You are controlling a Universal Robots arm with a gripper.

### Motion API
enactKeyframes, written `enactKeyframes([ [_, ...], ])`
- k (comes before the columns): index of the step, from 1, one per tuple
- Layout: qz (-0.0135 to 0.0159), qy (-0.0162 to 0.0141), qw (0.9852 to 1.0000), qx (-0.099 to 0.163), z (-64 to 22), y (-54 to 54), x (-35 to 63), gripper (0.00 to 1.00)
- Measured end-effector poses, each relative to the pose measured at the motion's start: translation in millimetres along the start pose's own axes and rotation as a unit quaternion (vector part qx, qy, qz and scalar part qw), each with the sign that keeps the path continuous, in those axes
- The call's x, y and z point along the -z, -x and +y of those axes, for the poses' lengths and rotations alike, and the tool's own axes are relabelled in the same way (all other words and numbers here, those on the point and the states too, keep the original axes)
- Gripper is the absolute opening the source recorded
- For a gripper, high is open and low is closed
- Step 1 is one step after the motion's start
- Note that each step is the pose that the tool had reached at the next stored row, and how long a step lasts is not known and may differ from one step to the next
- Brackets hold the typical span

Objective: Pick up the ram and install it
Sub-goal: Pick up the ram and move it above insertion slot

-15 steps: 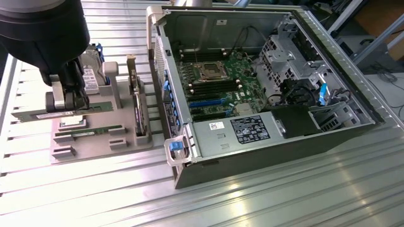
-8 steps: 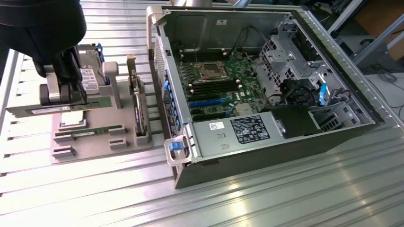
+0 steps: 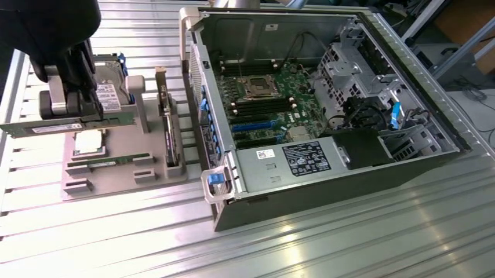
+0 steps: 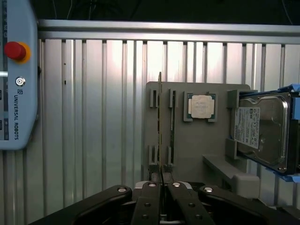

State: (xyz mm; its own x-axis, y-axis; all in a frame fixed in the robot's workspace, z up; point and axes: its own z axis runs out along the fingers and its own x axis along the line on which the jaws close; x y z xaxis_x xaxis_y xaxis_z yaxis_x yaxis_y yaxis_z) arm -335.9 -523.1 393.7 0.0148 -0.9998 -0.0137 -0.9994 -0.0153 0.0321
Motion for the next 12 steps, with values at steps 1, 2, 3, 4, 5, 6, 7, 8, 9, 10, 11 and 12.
enactKeyframes([
  [1, 0.0001, 0.0001, 1.0000, 0.000, -0.3, 0.0, 0.2, 0.12],
  [2, 0.0001, 0.0001, 1.0000, 0.000, -1.2, 0.0, 0.3, 0.12],
  [3, 0.0000, 0.0000, 1.0000, 0.000, -2.3, -0.1, 0.1, 0.12],
  [4, 0.0001, 0.0000, 1.0000, 0.000, -4.1, -0.1, 0.2, 0.12],
  [5, 0.0000, 0.0001, 1.0000, 0.000, -6.1, -0.1, 0.3, 0.12],
  [6, 0.0000, 0.0000, 1.0000, 0.000, -10.0, -0.1, 0.3, 0.12],
  [7, 0.0000, 0.0000, 1.0000, 0.000, -13.3, -0.2, 0.4, 0.12],
  [8, 0.0000, 0.0000, 1.0000, 0.000, -17.1, -0.3, 0.6, 0.12],
  [9, 0.0001, 0.0000, 1.0000, 0.000, -22.1, -0.3, 0.8, 0.12],
  [10, 0.0000, 0.0000, 1.0000, 0.000, -25.3, -0.4, 0.8, 0.12],
  [11, 0.0000, 0.0000, 1.0000, 0.000, -29.3, -0.4, 0.9, 0.12],
  [12, 0.0000, 0.0000, 1.0000, 0.000, -34.4, -0.5, 1.1, 0.12],
])
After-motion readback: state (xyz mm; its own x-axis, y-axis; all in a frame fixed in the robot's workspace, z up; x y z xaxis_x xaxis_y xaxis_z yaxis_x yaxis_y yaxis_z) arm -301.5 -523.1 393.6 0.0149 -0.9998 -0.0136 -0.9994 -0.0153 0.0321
